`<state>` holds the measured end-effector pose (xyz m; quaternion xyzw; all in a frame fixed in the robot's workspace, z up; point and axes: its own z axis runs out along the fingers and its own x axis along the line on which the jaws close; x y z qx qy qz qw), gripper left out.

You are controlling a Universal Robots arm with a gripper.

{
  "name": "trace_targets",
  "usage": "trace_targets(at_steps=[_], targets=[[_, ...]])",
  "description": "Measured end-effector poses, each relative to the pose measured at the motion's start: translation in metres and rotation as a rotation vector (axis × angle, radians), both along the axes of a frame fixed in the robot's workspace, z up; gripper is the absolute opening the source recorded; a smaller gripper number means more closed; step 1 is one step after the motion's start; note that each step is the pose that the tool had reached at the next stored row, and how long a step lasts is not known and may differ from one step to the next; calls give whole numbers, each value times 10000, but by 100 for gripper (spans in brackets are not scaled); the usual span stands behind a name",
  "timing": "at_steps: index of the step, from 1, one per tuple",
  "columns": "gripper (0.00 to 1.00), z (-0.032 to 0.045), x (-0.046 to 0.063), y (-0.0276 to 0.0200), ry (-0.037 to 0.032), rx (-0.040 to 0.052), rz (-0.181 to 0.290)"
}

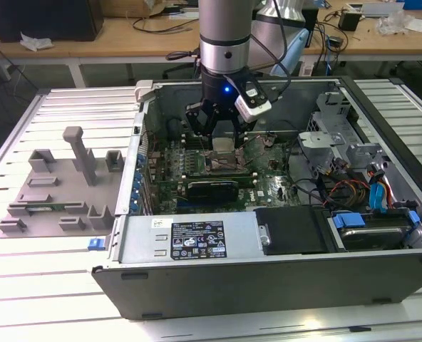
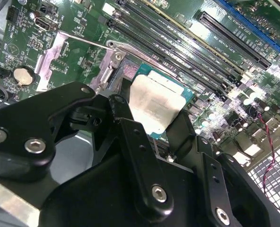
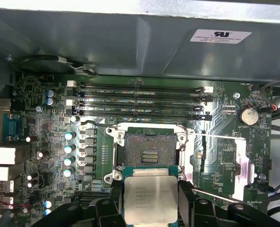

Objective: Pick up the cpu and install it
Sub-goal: 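Place the cpu into insertion slot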

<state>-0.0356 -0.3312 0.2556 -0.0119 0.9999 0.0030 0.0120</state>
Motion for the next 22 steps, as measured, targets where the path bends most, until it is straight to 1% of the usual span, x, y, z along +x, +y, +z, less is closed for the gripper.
trace_targets(at_steps=[7, 8, 9, 10, 11, 12, 14, 15, 17, 18, 20, 22], targets=[[55, -1, 0, 0, 0, 0, -5], [55, -1, 0, 0, -1, 1, -172], [55, -2, 0, 0, 0, 1, -617], [55, -2, 0, 0, 0, 0, -904], [55, -2, 0, 0, 0, 1, -1063], [55, -3, 0, 0, -1, 1, -1353], [55, -4, 0, 0, 0, 0, -1675], [55, -4, 0, 0, 0, 0, -2003], [55, -5, 0, 0, -1, 0, -2399], [55, -5, 0, 0, 0, 0, -2741], [55, -6, 0, 0, 0, 0, -3085], [55, -7, 0, 0, 0, 0, -3733]])
